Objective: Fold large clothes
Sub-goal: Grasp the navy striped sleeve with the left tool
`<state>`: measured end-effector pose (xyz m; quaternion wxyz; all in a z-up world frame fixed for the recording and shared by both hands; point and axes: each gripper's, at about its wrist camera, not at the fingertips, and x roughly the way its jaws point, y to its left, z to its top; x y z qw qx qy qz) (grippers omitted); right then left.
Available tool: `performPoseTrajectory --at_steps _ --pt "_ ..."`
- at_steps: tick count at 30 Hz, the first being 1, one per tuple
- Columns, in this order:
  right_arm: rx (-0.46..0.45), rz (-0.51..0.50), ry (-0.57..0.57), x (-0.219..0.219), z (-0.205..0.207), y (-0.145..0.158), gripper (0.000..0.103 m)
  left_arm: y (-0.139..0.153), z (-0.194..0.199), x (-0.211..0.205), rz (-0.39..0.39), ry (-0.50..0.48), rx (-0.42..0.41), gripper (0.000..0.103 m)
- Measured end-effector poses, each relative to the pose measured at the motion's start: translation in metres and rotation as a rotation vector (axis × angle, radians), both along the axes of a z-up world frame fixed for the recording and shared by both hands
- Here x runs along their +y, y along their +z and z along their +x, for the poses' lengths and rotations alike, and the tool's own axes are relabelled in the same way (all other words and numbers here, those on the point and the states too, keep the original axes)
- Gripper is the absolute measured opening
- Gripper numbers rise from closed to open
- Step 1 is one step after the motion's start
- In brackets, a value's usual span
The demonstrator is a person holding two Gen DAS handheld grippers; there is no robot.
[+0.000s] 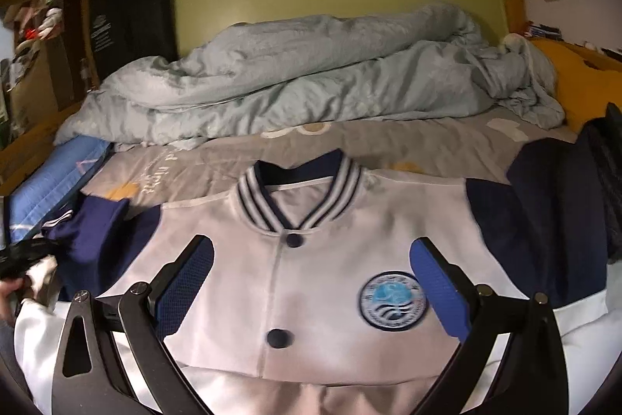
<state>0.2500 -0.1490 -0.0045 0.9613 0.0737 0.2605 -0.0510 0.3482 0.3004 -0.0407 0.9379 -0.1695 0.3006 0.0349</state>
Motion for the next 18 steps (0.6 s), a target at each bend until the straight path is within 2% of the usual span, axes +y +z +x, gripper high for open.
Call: performPoseTrajectory --at_steps 2,4,7,9,11,13,14,16,18 --pt "0.032 0.002 -0.044 -0.008 0.004 -0.004 0.101 0.037 -0.011 -0.029 0.086 -0.064 -0.075 0.007" --pt "0.063 0.026 -0.069 -0.016 0.008 -0.008 0.101 0.076 -0.017 -0.073 0.172 -0.142 -0.099 0.007" --pt "0.068 0.097 -0.08 -0.031 0.007 -0.01 0.1 0.101 -0.023 -0.128 0.198 -0.25 -0.122 0.007" --pt "0.055 0.123 -0.101 -0.041 0.003 -0.008 0.101 0.109 -0.037 -0.168 0.179 -0.345 -0.154 0.007" --pt "0.047 0.13 -0.122 -0.049 0.0 -0.005 0.101 0.096 -0.046 -0.204 0.149 -0.425 -0.144 0.007" --pt "0.045 0.136 -0.139 -0.057 -0.002 -0.003 0.101 0.074 -0.046 -0.233 0.148 -0.48 -0.099 0.007" --pt "0.045 0.143 -0.15 -0.06 -0.003 -0.003 0.101 0.053 -0.043 -0.25 0.151 -0.511 -0.059 0.007" --pt "0.045 0.167 -0.156 -0.065 -0.003 -0.003 0.101 0.02 -0.038 -0.267 0.141 -0.533 0.022 0.007" --pt "0.046 0.179 -0.146 -0.066 -0.002 -0.003 0.101 -0.001 -0.04 -0.27 0.122 -0.545 0.08 0.009"
